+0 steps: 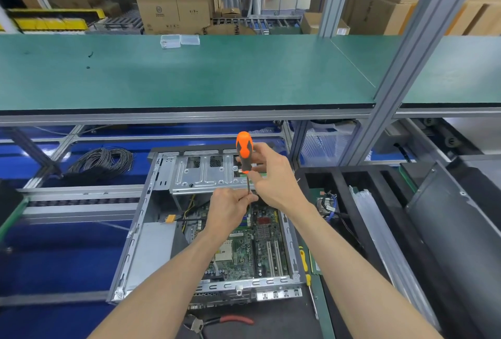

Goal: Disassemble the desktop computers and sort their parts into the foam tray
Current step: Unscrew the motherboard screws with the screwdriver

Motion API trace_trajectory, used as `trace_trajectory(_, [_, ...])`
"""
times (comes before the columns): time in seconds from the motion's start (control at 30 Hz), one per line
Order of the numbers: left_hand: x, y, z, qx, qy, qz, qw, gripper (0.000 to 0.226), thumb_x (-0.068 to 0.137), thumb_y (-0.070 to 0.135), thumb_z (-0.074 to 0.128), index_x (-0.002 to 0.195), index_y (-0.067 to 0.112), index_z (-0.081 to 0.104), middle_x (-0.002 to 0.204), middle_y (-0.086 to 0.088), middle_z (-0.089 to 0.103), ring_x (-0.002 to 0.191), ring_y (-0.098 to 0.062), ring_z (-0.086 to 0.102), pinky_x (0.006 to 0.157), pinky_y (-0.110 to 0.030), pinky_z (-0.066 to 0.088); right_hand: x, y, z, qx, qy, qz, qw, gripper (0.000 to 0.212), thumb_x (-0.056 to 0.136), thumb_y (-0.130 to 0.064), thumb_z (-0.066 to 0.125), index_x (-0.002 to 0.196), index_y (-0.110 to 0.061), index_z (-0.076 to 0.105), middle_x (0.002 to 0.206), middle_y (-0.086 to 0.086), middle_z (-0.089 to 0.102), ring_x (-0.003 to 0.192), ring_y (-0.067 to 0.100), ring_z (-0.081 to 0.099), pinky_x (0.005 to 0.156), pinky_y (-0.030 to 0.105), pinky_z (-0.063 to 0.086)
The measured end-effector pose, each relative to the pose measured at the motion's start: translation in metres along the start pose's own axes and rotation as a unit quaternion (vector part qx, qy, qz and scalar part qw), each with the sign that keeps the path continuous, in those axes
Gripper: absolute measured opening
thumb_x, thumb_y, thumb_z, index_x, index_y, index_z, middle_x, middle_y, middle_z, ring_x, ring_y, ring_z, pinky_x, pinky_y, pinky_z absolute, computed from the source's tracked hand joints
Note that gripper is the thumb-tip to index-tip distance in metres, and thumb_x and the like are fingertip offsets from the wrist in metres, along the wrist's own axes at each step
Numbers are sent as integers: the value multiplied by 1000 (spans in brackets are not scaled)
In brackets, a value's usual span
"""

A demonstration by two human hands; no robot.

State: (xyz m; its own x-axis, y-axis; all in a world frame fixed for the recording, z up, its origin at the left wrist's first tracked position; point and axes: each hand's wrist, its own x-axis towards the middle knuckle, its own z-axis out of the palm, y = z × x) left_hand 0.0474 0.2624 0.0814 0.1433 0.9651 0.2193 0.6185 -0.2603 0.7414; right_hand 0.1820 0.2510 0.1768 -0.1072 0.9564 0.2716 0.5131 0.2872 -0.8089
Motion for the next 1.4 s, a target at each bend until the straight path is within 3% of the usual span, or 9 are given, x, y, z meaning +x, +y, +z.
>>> trace_trajectory(0.13, [1, 1, 2, -1, -8, -10, 1000, 29, 92, 28, 71, 80, 2, 77, 39, -5, 43, 41, -15, 31, 47, -23, 27, 3, -2, 2, -10, 56, 41, 998, 38, 77, -26, 86, 103, -24, 58, 86, -11, 64, 78, 3, 61, 71, 16, 50])
trace_trajectory(0.33, [1, 0, 4, 8, -4, 0, 1000, 33, 91, 28, 72, 76, -2, 74, 39, 1, 37, 44, -13, 32, 46, -18, 26, 0, -1, -5, 48, -11, 43, 998, 44, 86, 10, 57, 123, -14, 58, 108, -2, 75, 102, 5, 68, 90, 20, 53])
trace_trajectory(0.5, [2, 0, 7, 12, -1, 11, 1000, 36, 90, 27, 74, 69, -2, 71, 34, 4, 35, 42, -14, 35, 46, -22, 23, 5, 1, -3, -44, 54, 43, 997, 34, 77, -27, 85, 99, -18, 61, 86, -4, 66, 79, 12, 63, 74, 28, 52])
trace_trajectory(0.6, [3, 1, 8, 17, -3, 23, 1000, 38, 89, 27, 75, 65, -1, 70, 36, 4, 34, 44, -16, 31, 49, -27, 21, 5, 4, -2, -2, 56, 59, 997, 31, 80, -11, 81, 103, -18, 61, 84, -11, 70, 76, 4, 66, 78, 26, 56])
trace_trajectory(0.7, [2, -3, 9, 10, -2, 22, 1000, 36, 89, 26, 75, 65, 0, 71, 38, -2, 40, 44, -14, 31, 46, -17, 20, 5, 4, -7, 9, -15, 40, 999, 38, 85, 7, 61, 116, -14, 60, 103, -7, 75, 96, 8, 69, 89, 34, 56])
trace_trajectory(0.87, [2, -1, 7, 3, -11, 6, 1000, 30, 91, 24, 74, 73, 1, 76, 32, 8, 38, 40, -9, 39, 47, -14, 28, 8, 2, -3, -78, 32, 19, 996, 32, 78, -31, 84, 100, -17, 65, 87, -7, 66, 79, 9, 62, 76, 27, 52])
trace_trajectory(1.03, [0, -1, 7, 24, -17, 28, 999, 31, 89, 21, 75, 67, 0, 73, 31, 11, 29, 43, -5, 40, 48, -13, 27, 5, 3, -6, -34, 5, 19, 999, 28, 83, 3, 67, 108, -11, 64, 93, -1, 74, 86, 11, 68, 82, 33, 56])
trace_trajectory(1.23, [1, -2, 10, 20, -26, 20, 999, 38, 90, 24, 75, 61, 0, 68, 31, 7, 28, 43, -9, 37, 48, -15, 28, 6, -2, -5, -90, 40, 20, 995, 30, 80, -28, 83, 91, -10, 62, 81, -1, 65, 76, 18, 61, 76, 39, 52])
trace_trajectory(1.4, [-2, -4, 12, 33, -35, 25, 999, 38, 90, 24, 75, 59, 3, 65, 33, 11, 24, 47, -12, 37, 47, -16, 26, 2, 0, -11, -21, -24, 36, 999, 33, 86, 4, 64, 116, -8, 63, 99, -11, 73, 94, 11, 70, 91, 35, 55])
